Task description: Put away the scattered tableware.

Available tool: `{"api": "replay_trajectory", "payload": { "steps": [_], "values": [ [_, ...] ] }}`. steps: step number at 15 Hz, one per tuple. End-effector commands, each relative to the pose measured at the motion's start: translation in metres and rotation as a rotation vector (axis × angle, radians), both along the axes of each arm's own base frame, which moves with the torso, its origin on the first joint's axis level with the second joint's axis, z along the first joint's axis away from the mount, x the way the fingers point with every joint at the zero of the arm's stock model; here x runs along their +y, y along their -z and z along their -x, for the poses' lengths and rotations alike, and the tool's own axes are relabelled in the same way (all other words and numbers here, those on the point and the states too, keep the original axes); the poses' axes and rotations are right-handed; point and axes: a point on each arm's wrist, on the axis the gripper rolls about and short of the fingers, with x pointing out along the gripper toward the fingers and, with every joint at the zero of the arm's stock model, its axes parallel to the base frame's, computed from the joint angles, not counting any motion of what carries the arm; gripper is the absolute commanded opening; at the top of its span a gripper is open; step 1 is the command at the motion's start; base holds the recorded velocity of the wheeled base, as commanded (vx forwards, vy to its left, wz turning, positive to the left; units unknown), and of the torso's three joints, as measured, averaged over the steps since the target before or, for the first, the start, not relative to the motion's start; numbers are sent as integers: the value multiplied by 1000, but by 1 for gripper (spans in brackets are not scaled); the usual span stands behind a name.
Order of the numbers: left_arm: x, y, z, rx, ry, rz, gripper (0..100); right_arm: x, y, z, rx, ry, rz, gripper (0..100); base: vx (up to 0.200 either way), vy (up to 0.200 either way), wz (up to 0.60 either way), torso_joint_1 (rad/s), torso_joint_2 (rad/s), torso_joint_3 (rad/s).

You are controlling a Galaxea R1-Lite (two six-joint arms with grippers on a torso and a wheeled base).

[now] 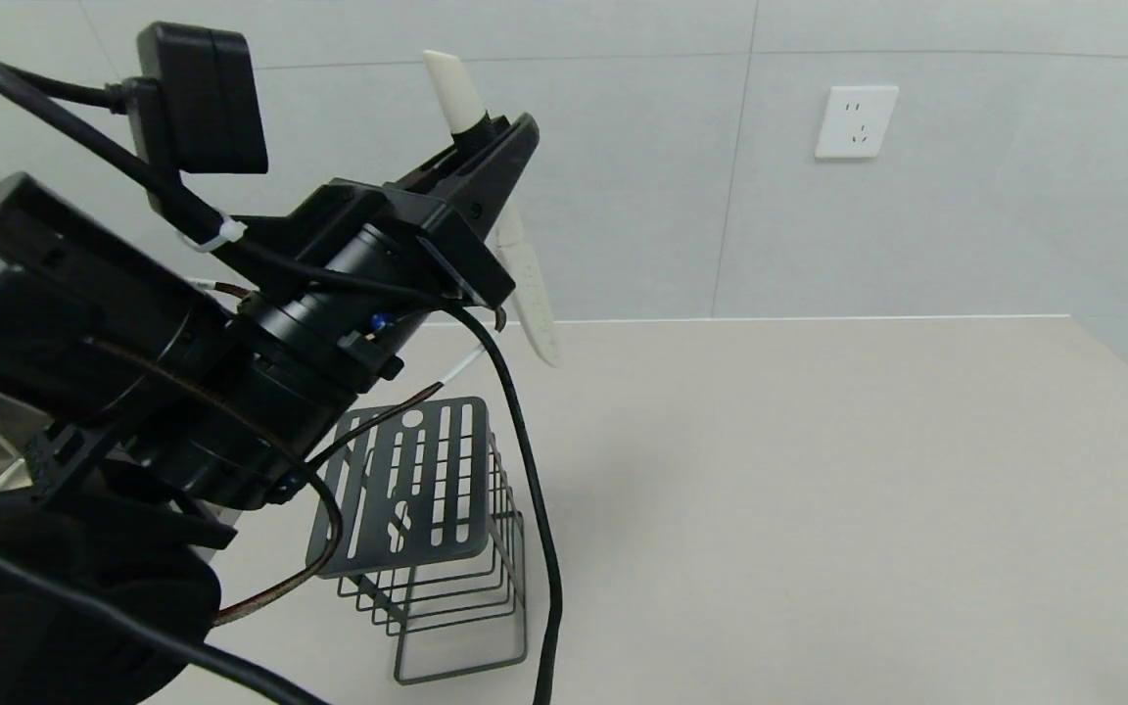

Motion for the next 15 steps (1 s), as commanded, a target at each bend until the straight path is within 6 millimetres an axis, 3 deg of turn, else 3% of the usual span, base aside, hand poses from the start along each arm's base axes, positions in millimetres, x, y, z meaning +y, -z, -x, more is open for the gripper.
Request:
{"api": "replay_trajectory", "payload": {
  "steps": [1, 4, 10, 12, 15],
  "values": [
    [5, -5, 7, -19, 16, 6, 0, 2, 24, 27, -86, 25, 6, 0, 0, 0, 0, 0, 0, 0],
    [11, -15, 16, -55, 47, 5, 0, 2, 38, 35, -77, 24, 5, 0, 0, 0, 0, 0, 0, 0],
    [53, -41, 85, 30, 82, -201, 0, 0, 60, 29, 189, 104, -191, 0, 0, 0, 0, 0, 0, 0],
    [58, -42, 90, 20, 41, -231, 0, -1, 72, 29, 326, 141, -275, 0, 0, 0, 0, 0, 0, 0],
    [60, -42, 87, 52, -115, -208, 0, -2, 71, 29, 321, 182, -344, 0, 0, 0, 0, 0, 0, 0]
  ]
}}
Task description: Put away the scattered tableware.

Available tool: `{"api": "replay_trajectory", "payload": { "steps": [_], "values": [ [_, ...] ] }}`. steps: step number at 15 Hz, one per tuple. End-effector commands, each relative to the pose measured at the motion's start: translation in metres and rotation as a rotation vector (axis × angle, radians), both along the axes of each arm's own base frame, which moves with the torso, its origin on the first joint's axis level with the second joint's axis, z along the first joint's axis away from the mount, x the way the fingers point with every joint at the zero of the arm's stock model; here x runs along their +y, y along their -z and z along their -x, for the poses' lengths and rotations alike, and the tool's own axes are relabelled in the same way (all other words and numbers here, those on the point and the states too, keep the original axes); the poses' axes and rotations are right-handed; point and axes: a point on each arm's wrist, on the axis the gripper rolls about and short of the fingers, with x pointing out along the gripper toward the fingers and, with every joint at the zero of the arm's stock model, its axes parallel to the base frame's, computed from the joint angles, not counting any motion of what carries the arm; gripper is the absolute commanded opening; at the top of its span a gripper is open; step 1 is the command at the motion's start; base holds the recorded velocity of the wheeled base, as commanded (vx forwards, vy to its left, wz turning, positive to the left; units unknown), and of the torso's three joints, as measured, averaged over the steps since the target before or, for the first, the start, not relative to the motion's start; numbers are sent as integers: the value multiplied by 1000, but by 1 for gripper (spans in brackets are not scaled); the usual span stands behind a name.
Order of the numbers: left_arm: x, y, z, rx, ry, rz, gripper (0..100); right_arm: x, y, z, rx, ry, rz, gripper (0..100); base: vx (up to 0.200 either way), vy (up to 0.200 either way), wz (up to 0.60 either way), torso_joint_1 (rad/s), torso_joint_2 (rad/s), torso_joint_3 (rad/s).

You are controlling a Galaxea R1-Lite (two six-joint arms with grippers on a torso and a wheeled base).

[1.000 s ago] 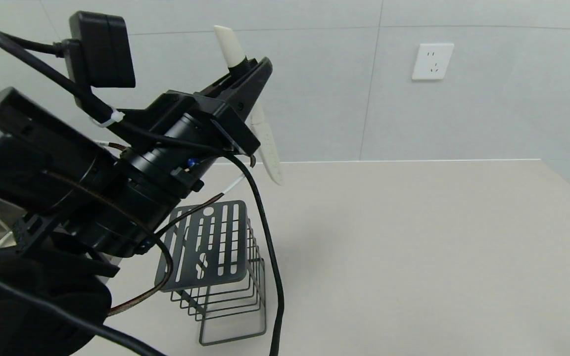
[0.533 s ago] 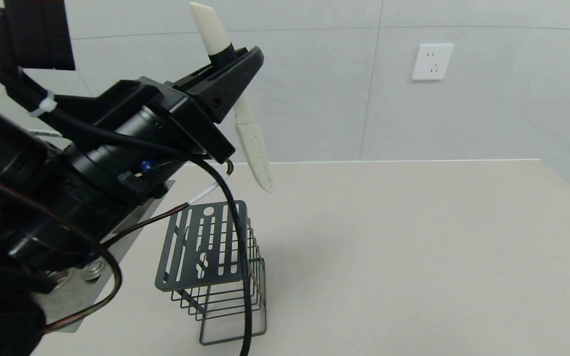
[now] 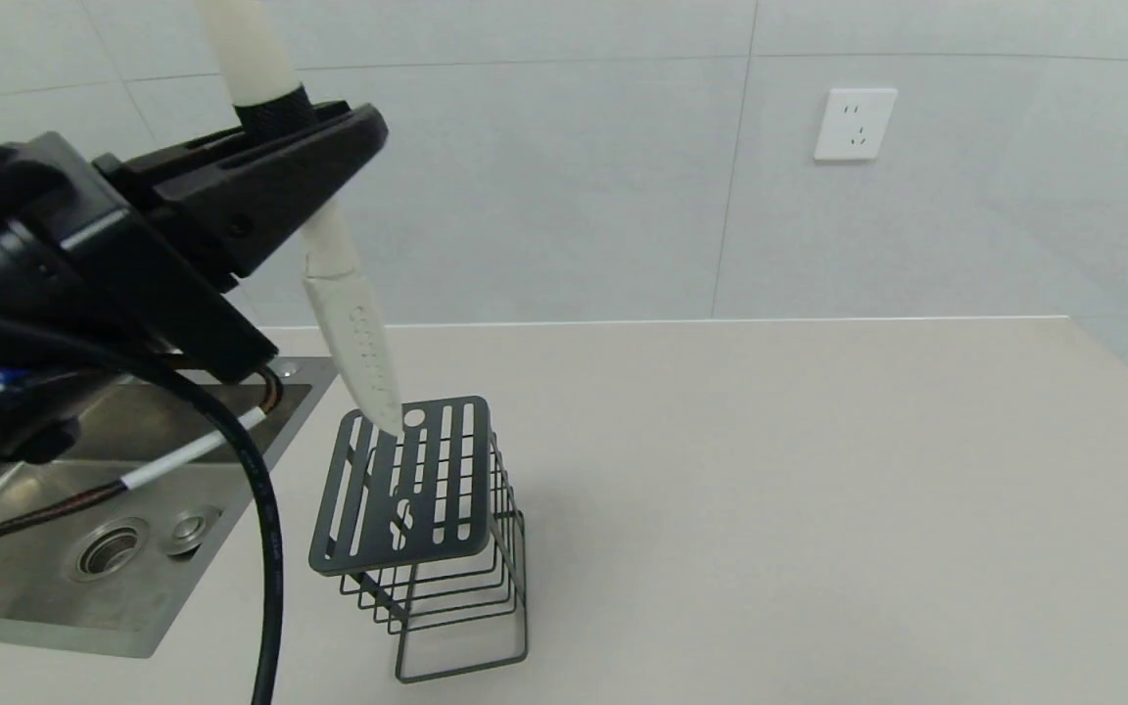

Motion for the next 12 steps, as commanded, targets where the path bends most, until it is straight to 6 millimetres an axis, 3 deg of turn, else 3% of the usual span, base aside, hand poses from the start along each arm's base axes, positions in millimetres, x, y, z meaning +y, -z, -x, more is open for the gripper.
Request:
{"api": "replay_trajectory", "payload": {
  "steps": [1, 4, 6, 9, 12],
  "values": [
    [6, -4, 5, -7, -48, 27, 0, 0, 0, 0, 4, 4, -4, 0, 0, 0, 0, 0, 0, 0],
    [17, -7, 12, -45, -239, 88, 0, 0, 0, 0, 6, -2, -7, 0, 0, 0, 0, 0, 0, 0],
    [22, -17, 20, -208, -363, 78, 0, 0, 0, 0, 6, 5, -31, 0, 0, 0, 0, 0, 0, 0],
    [-7, 9, 26, -92, -291, 43, 0, 1, 0, -1, 10, 95, -47, 0, 0, 0, 0, 0, 0, 0],
    [-59, 32, 13, -11, -304, 160, 0, 1, 0, -1, 9, 104, -39, 0, 0, 0, 0, 0, 0, 0]
  ]
}}
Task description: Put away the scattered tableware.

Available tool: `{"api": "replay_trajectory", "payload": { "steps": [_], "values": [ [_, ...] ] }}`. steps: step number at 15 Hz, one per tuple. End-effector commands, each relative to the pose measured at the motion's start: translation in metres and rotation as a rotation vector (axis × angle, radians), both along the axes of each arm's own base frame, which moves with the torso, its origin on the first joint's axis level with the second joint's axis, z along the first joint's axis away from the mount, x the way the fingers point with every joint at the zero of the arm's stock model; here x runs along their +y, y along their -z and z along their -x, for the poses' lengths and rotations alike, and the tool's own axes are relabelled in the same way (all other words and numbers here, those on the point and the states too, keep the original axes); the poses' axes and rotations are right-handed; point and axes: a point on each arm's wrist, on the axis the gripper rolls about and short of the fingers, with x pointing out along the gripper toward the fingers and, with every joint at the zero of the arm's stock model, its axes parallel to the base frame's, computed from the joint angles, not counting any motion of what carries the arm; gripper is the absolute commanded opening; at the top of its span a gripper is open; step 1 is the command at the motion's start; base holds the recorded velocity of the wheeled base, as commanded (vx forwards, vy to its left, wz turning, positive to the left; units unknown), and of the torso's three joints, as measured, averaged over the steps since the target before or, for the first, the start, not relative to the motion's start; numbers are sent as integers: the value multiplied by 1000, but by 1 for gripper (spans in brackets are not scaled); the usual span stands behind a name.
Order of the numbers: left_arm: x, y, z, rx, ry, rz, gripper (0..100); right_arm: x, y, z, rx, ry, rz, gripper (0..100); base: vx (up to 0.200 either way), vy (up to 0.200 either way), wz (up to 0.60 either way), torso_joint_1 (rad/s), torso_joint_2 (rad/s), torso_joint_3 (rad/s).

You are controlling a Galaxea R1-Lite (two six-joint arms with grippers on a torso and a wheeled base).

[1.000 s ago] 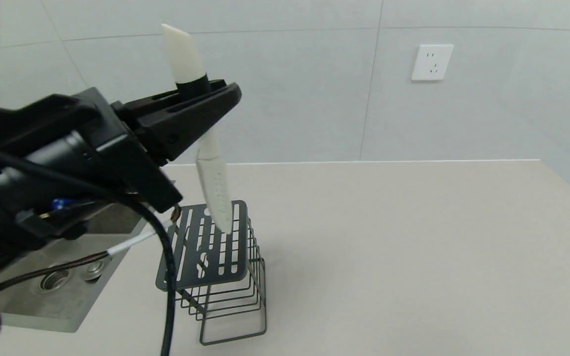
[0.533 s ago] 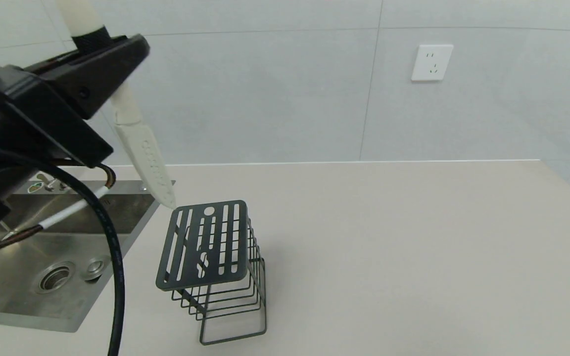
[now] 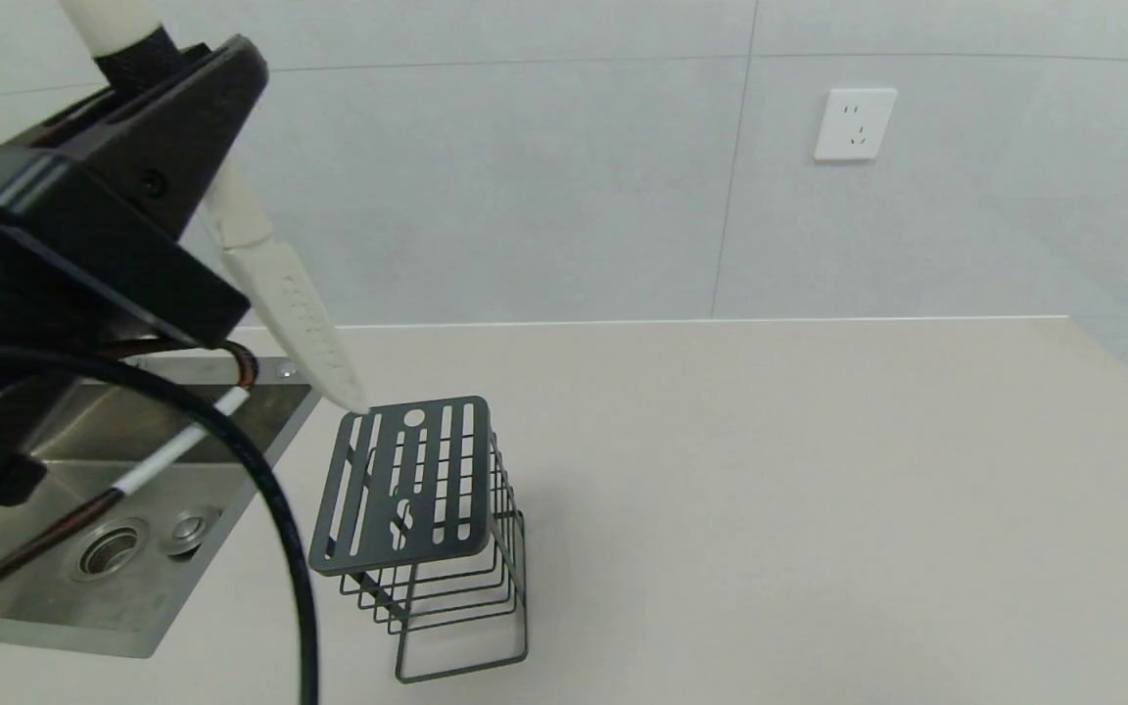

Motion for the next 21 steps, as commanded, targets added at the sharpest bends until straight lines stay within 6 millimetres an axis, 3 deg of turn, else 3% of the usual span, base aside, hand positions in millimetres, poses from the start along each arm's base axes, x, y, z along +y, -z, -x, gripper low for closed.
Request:
{"api": "replay_trajectory", "payload": {
  "steps": [1, 3, 6, 10, 12, 17, 21],
  "values": [
    [-46, 31, -19, 61, -16, -2, 0, 0, 0, 0, 4, 3, 0, 0, 0, 0, 0, 0, 0, 0],
    [-51, 36, -23, 81, -52, -13, 0, 0, 0, 0, 4, 3, 0, 0, 0, 0, 0, 0, 0, 0],
    [-43, 49, -54, 96, -183, 2, 0, 0, 0, 0, 3, 3, 0, 0, 0, 0, 0, 0, 0, 0],
    [-36, 54, -66, 95, -307, -12, 0, 0, 0, 0, 3, 2, 0, 0, 0, 0, 0, 0, 0, 0],
    [-47, 64, -72, 123, -338, -45, 0, 0, 0, 0, 3, 2, 0, 0, 0, 0, 0, 0, 0, 0],
    [-69, 51, -81, 99, -324, 18, 0, 0, 0, 0, 4, 2, 0, 0, 0, 0, 0, 0, 0, 0],
    [-71, 54, -83, 116, -344, 16, 0, 0, 0, 0, 3, 0, 0, 0, 0, 0, 0, 0, 0, 0]
  ]
}}
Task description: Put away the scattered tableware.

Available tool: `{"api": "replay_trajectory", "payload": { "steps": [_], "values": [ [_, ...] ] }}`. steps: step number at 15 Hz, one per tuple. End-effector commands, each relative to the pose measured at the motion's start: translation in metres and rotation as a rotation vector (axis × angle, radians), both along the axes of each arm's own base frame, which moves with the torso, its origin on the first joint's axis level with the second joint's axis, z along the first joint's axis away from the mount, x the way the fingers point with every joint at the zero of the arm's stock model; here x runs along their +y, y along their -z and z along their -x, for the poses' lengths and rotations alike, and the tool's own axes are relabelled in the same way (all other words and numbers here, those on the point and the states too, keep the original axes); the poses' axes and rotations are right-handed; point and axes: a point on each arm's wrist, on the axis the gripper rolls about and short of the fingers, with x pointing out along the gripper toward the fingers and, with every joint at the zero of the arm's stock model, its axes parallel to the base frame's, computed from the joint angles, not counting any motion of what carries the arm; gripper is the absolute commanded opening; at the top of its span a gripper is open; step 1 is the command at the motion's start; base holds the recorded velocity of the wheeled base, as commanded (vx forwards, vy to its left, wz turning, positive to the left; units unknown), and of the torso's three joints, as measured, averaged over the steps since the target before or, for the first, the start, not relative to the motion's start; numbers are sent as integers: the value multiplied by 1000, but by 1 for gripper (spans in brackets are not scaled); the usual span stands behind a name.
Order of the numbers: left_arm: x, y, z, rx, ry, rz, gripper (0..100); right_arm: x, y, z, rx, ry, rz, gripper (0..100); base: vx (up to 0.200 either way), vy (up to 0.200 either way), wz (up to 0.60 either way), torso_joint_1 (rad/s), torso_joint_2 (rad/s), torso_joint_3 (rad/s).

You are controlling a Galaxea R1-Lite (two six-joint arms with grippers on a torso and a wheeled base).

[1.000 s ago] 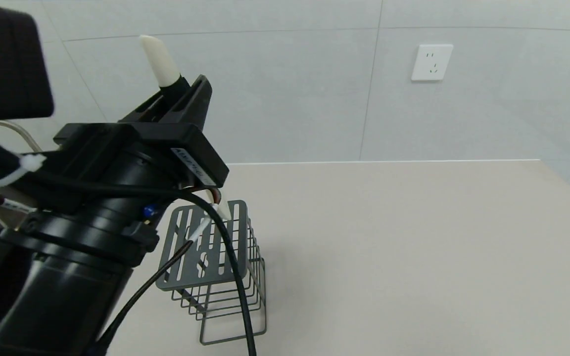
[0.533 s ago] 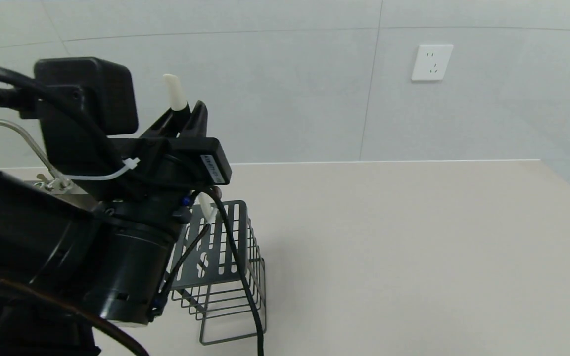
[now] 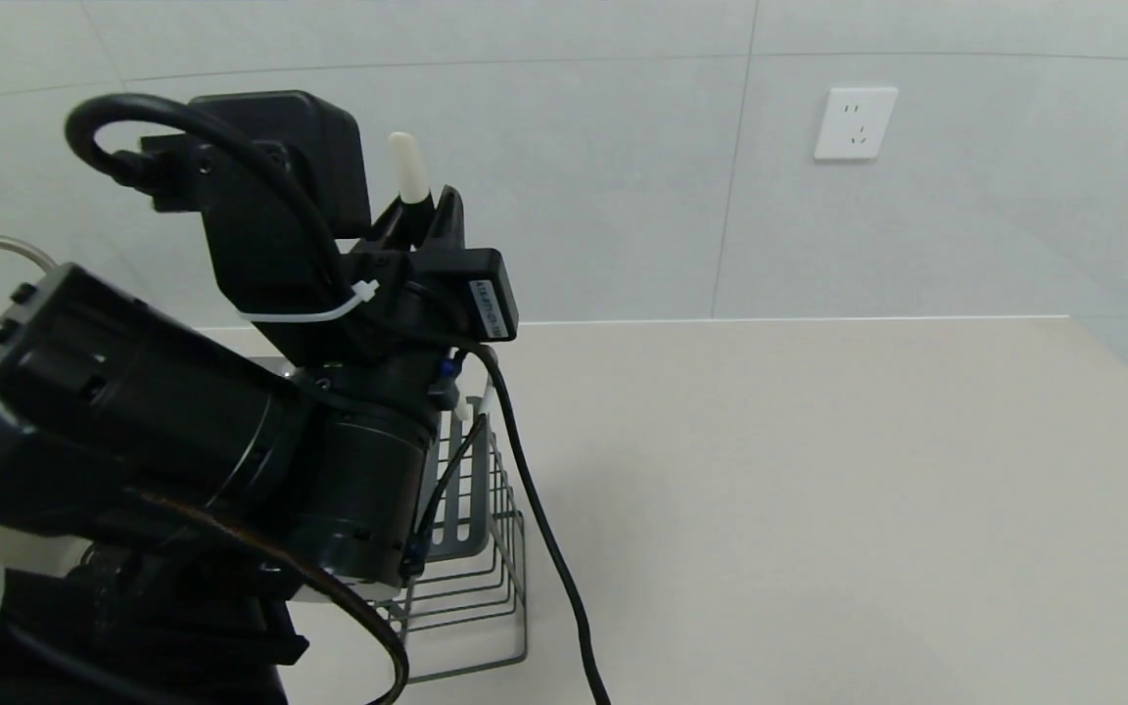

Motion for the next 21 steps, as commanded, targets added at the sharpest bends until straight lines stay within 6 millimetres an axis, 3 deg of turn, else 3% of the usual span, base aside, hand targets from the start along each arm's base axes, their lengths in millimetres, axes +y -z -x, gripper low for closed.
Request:
{"api": "replay_trajectory", "payload": {
  "steps": [1, 3, 14, 21],
  "values": [
    [-2, 4, -1, 10, 0, -8, 0, 0, 0, 0, 2, -1, 0, 0, 0, 0, 0, 0, 0, 0],
    [-4, 13, -2, 34, 5, -26, 0, 0, 0, 0, 2, -1, 0, 0, 0, 0, 0, 0, 0, 0],
    [3, 21, 3, 63, 12, -9, 0, 0, 0, 0, 2, -1, 0, 0, 0, 0, 0, 0, 0, 0],
    [10, 42, 7, 126, 6, -30, 0, 0, 0, 0, 2, -3, 0, 0, 0, 0, 0, 0, 0, 0]
  ]
}}
